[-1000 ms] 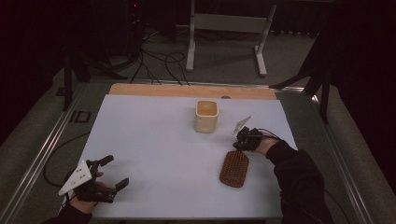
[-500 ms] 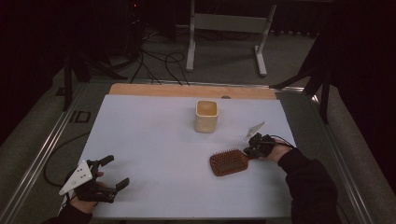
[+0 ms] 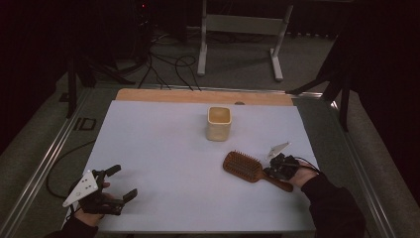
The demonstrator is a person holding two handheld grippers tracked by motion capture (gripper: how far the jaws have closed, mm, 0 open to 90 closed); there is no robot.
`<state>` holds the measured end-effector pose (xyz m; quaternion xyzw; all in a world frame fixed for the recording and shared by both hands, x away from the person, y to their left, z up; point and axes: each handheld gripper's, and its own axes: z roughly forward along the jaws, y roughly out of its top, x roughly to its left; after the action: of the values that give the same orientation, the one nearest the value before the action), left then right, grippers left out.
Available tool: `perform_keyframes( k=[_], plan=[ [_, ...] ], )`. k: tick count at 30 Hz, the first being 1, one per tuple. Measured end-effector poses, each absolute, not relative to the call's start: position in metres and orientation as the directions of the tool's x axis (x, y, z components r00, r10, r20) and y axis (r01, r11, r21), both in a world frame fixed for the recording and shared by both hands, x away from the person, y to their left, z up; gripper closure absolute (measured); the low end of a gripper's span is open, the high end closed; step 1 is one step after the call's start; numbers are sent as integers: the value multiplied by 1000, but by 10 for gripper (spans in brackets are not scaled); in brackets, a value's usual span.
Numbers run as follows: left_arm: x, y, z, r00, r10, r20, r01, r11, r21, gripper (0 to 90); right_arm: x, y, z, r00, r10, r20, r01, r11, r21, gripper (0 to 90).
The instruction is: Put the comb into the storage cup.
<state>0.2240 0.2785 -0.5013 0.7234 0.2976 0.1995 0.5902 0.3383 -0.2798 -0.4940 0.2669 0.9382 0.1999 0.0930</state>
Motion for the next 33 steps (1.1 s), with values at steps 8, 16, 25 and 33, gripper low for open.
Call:
perform_keyframes(
  k=[8,16,25,33],
  plan=[
    [224,278,-501,744,665,-63,195,-127,973,1,321,-279,-494,-834,548,-60,474,768,431,900],
    [224,278,-501,746,664,-59,193,-129,973,1,309,-275,-497,-838,544,-47,470,761,447,900],
    [224,277,-501,746,663,-59,192,-130,973,1,306,-279,-489,-820,569,-58,480,739,472,900],
    [224,277,-501,747,662,-59,192,-131,973,1,299,-284,-479,-765,641,-62,530,681,506,863]
  ],
)
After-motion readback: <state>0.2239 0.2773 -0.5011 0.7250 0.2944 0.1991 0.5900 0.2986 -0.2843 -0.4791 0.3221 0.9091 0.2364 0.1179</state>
